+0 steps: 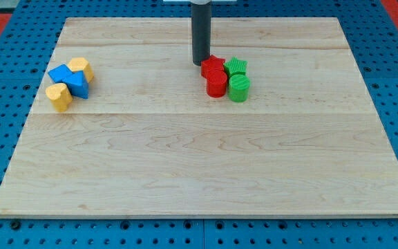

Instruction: Separate the green blocks and the red blocks

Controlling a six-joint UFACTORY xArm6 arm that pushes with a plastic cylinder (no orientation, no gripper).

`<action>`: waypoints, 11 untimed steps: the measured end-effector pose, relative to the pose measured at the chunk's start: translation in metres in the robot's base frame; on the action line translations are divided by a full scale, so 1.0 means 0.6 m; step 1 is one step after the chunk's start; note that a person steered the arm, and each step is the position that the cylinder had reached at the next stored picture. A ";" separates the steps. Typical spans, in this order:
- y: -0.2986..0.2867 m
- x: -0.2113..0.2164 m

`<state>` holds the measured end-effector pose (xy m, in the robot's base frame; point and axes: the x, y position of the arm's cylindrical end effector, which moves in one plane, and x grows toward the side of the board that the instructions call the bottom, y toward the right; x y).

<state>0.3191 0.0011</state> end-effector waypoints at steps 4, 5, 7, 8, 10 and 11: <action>0.107 -0.046; 0.117 0.033; 0.076 0.156; 0.141 0.210; 0.206 0.244; 0.157 0.170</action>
